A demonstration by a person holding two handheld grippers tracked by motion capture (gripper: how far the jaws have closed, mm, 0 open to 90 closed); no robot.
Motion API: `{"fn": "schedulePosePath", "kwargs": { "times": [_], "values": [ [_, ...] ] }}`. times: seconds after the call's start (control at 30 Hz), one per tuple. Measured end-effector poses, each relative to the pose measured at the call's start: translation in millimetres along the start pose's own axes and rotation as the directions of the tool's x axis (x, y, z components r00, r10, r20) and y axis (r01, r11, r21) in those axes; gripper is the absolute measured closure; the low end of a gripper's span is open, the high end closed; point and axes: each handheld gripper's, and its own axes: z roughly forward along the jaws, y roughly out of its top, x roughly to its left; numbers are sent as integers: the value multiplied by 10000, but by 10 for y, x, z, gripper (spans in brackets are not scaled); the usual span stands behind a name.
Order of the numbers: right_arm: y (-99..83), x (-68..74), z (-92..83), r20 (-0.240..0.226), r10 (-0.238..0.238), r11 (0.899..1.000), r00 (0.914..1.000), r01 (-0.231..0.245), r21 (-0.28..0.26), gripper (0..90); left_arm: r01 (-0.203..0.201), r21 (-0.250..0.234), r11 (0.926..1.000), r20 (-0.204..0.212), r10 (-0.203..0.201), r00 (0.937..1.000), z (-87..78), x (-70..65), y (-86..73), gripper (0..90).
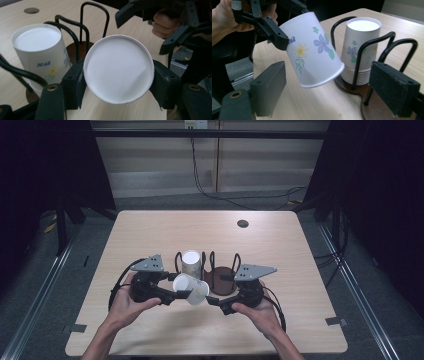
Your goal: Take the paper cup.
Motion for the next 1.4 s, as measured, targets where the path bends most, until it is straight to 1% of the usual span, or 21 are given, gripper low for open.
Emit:
{"fn": "schedulePosePath", "kwargs": {
  "times": [0.03, 0.1, 0.13, 0.17, 0.23, 0.3, 0.37, 0.43, 0.47, 0.6, 0.67, 0.73, 0.83, 0.9, 1.0, 1.07, 1.17, 1.23, 1.27, 1.33, 1.4],
  "values": [
    [-3, -1, 16, -10, 18, 10000, 10000, -18, 28, 137, -20, 31, 10000, -4, 20, 10000, 4, -10, 6, 364],
    [-22, 4, 47, -101, -58, 10000, 9999, 59, 64, 137, 51, -66, 10000, 229, -50, 9997, 9, -18, 11, 364],
    [-36, 7, 58, -142, -68, 10000, 9999, 69, 67, 137, 60, -78, 10000, 269, -58, 9996, 12, -24, 11, 364],
    [-55, 6, 66, -168, -70, 10000, 9998, 70, 26, 137, 37, -52, 10000, 289, -36, 9996, 16, -27, 11, 364],
    [-104, 7, 81, -238, -27, 9999, 9997, 24, -154, 143, 143, -13, 9999, 442, -142, 9989, 32, -31, 10, 364],
    [-141, 14, 105, -306, -69, 10000, 9995, 70, 29, 143, 100, 104, 9999, 371, -104, 9993, 54, -43, 21, 364],
    [-173, 27, 127, -459, -106, 9998, 9989, 114, 185, 146, 137, 41, 9999, 517, -139, 9986, 60, -49, 27, 364],
    [-198, 44, 164, -456, -266, 9990, 9986, 283, 358, 146, 87, 71, 9999, 559, -91, 9984, 66, -60, 38, 364],
    [-205, 46, 178, -456, -253, 9991, 9986, 269, 342, 147, 154, 35, 9999, 693, -157, 9975, 71, -68, 42, 364],
    [-206, 50, 203, -536, -296, 9993, 9981, 307, 195, 144, 66, 148, 9999, 871, -78, 9962, 85, -91, 43, 364],
    [-206, 58, 207, -680, -323, 9994, 9972, 332, 129, 143, 34, 254, 9997, 892, -57, 9960, 104, -117, 51, 364],
    [-210, 70, 212, -768, -434, 9990, 9961, 443, 106, 144, -92, 305, 9995, 957, 62, 9954, 123, -139, 67, 364],
    [-224, 84, 226, -888, -604, 9981, 9942, 615, 100, 138, -118, 338, 9994, 1076, 81, 9942, 135, -164, 85, 364],
    [-232, 93, 232, -990, -611, 9980, 9932, 623, 88, 145, -147, 333, 9993, 1163, 108, 9932, 145, -172, 89, 364],
    [-241, 104, 251, -1096, -706, 9974, 9915, 714, 38, 151, -120, 341, 9993, 1266, 75, 9919, 153, -170, 90, 364],
    [-244, 110, 257, -1164, -754, 9971, 9903, 757, -21, 153, 4, 291, 9996, 1331, -43, 9911, 154, -164, 83, 364],
    [-249, 116, 257, -1268, -828, 9965, 9885, 837, 12, 176, 157, 185, 9997, 1589, -185, 9871, 150, -134, 75, 364],
    [-257, 120, 263, -1255, -877, 9961, 9882, 886, 13, 180, 159, 272, 9995, 1620, -201, 9866, 152, -130, 73, 364],
    [-259, 122, 271, -1329, -883, 9960, 9872, 891, 1, 180, 152, 279, 9995, 1619, -195, 9866, 156, -134, 73, 364],
    [-257, 125, 275, -1351, -931, 9956, 9864, 933, -52, 199, 222, 227, 9995, 1741, -258, 9844, 161, -130, 73, 364],
    [-258, 136, 283, -1371, -1011, 9948, 9854, 1015, -41, 199, 215, 250, 9995, 1772, -256, 9838, 164, -126, 72, 364]
  ]
}}
